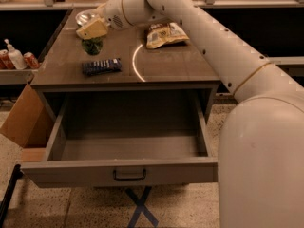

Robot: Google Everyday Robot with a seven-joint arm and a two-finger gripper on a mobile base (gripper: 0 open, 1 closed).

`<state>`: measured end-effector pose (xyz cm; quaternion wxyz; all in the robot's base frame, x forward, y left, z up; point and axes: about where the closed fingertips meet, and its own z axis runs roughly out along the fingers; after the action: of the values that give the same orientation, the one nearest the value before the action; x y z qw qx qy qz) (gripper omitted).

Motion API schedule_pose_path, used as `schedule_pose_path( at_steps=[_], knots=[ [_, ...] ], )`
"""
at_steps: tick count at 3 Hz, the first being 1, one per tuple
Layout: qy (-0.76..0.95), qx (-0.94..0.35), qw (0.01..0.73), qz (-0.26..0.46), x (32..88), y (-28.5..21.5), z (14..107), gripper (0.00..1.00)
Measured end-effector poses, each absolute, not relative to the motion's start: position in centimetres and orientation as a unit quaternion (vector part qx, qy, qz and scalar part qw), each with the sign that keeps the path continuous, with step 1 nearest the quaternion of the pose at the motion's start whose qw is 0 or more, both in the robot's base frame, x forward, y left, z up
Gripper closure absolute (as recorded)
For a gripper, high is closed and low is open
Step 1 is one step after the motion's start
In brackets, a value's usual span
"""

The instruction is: Place green can into top drawer

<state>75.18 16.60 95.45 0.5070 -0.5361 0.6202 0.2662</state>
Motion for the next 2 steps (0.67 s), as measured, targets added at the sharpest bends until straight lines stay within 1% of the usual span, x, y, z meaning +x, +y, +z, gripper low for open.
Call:
schedule_pose_path(
  at_steps=[1, 2],
  knots=[
    [0.62, -0.536, 0.507, 0.266, 75.2, 16.6, 95.4, 1.0],
    [0.616, -0.55, 0.488, 0.285, 74.1, 17.4, 94.2, 1.0]
  ],
)
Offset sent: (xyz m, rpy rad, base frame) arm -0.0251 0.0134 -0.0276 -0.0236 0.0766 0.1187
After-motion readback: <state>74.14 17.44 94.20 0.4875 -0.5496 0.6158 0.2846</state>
